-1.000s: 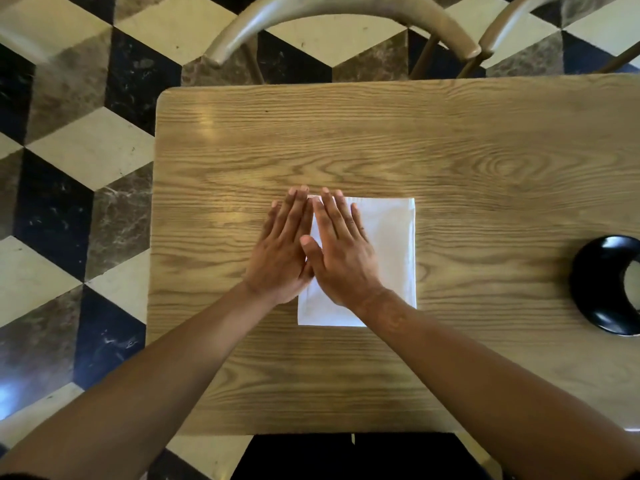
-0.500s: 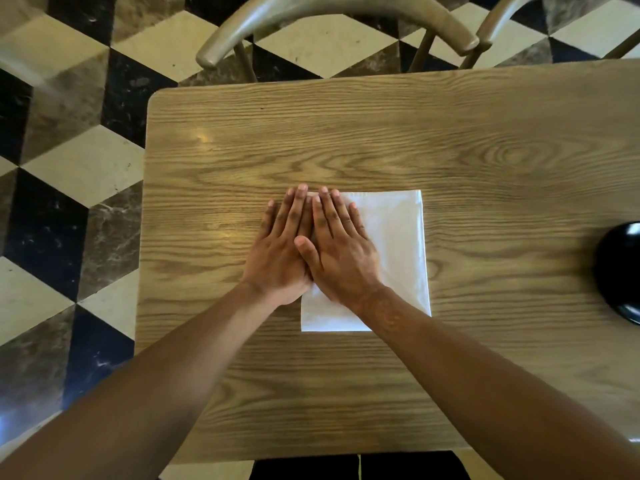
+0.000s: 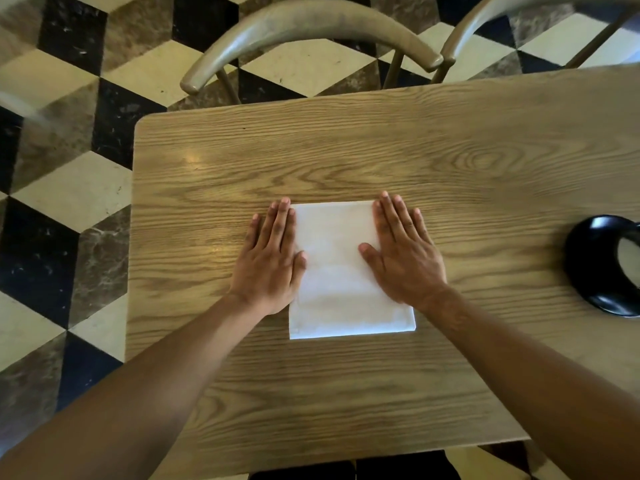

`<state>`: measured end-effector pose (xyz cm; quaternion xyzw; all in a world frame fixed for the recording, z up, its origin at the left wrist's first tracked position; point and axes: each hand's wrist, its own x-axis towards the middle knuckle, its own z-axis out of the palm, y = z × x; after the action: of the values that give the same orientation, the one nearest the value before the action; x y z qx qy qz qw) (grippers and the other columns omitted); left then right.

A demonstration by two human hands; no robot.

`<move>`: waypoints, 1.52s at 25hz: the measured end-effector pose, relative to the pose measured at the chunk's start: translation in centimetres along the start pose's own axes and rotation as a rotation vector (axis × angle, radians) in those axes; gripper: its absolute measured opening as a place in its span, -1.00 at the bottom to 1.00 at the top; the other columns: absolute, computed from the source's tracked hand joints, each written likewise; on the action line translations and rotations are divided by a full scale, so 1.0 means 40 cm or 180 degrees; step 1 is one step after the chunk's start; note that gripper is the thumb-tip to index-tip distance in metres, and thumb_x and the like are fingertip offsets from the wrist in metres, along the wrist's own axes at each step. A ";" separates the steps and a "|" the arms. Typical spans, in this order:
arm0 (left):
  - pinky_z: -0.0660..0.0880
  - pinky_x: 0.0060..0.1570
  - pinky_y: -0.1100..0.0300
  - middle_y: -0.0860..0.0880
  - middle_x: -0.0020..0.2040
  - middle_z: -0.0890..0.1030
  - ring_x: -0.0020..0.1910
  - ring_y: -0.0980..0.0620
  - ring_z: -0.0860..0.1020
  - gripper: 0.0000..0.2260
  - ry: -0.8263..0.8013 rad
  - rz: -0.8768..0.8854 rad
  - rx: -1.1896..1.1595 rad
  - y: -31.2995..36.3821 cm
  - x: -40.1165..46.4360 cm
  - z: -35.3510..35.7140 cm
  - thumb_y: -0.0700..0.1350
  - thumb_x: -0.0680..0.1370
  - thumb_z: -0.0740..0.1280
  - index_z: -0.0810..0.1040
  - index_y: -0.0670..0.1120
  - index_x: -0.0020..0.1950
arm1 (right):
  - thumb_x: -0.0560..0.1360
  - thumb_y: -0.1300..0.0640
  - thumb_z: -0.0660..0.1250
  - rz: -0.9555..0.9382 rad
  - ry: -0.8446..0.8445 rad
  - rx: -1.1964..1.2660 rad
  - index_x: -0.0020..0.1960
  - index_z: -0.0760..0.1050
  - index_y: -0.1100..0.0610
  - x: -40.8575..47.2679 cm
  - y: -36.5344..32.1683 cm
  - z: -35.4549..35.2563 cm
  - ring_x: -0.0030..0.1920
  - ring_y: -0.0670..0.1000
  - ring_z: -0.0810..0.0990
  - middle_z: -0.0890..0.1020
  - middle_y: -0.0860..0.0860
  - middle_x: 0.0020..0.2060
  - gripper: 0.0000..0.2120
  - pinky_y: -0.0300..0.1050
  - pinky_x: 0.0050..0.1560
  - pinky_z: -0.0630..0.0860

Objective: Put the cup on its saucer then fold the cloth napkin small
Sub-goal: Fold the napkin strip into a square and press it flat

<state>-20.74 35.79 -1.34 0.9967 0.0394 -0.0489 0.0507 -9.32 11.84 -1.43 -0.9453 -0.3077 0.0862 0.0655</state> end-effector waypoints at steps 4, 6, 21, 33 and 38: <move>0.00 0.63 -0.19 -0.21 0.70 -0.07 0.69 -0.15 -0.06 -0.33 -0.0033 -0.0053 0.0026 0.002 0.000 0.000 0.10 0.66 -0.05 -0.04 -0.26 0.66 | 0.64 -0.24 -0.02 0.0044 -0.0074 -0.0056 0.66 -0.07 0.18 -0.004 -0.018 -0.019 0.65 0.05 -0.13 -0.03 0.08 0.66 -0.25 0.12 0.63 -0.19; 0.00 0.63 -0.19 -0.20 0.70 -0.07 0.69 -0.15 -0.06 -0.33 -0.0063 -0.0064 -0.0006 0.005 0.002 -0.005 0.11 0.65 -0.05 -0.04 -0.25 0.67 | 0.65 -0.17 -0.01 0.0205 0.0037 -0.0124 0.64 0.02 0.24 -0.001 -0.051 -0.040 0.66 0.11 -0.10 0.04 0.14 0.65 -0.29 0.15 0.61 -0.25; -0.02 0.64 -0.16 -0.21 0.69 -0.07 0.69 -0.14 -0.07 -0.34 -0.0033 -0.0049 0.0002 0.001 0.006 0.003 0.11 0.67 -0.06 -0.05 -0.25 0.67 | 0.65 -0.25 -0.08 0.0120 0.0041 0.0237 0.67 -0.11 0.13 0.013 -0.119 0.013 0.65 0.02 -0.15 -0.07 0.02 0.66 -0.27 0.06 0.63 -0.18; -0.06 0.65 -0.16 -0.20 0.70 -0.11 0.69 -0.13 -0.11 -0.35 -0.0072 -0.0108 0.0009 0.000 0.006 0.009 0.12 0.67 -0.10 -0.08 -0.23 0.67 | 0.64 -0.13 -0.10 0.0450 0.0028 0.0018 0.65 -0.06 0.23 0.023 -0.123 -0.055 0.64 0.18 -0.24 -0.03 0.11 0.66 -0.31 0.17 0.60 -0.29; -0.04 0.65 -0.13 -0.22 0.69 -0.03 0.69 -0.14 -0.06 -0.40 0.0025 -0.0138 -0.0066 0.007 0.006 0.005 0.09 0.71 -0.21 -0.03 -0.23 0.67 | 0.70 -0.06 -0.09 -0.0154 -0.0128 0.0491 0.66 -0.06 0.17 0.062 -0.276 -0.010 0.65 0.07 -0.21 -0.05 0.07 0.66 -0.41 0.00 0.61 -0.29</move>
<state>-20.51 35.51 -1.55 0.9953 0.0616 -0.0456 0.0598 -13.57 22.13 0.61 -0.9278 -0.3242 0.1269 0.1339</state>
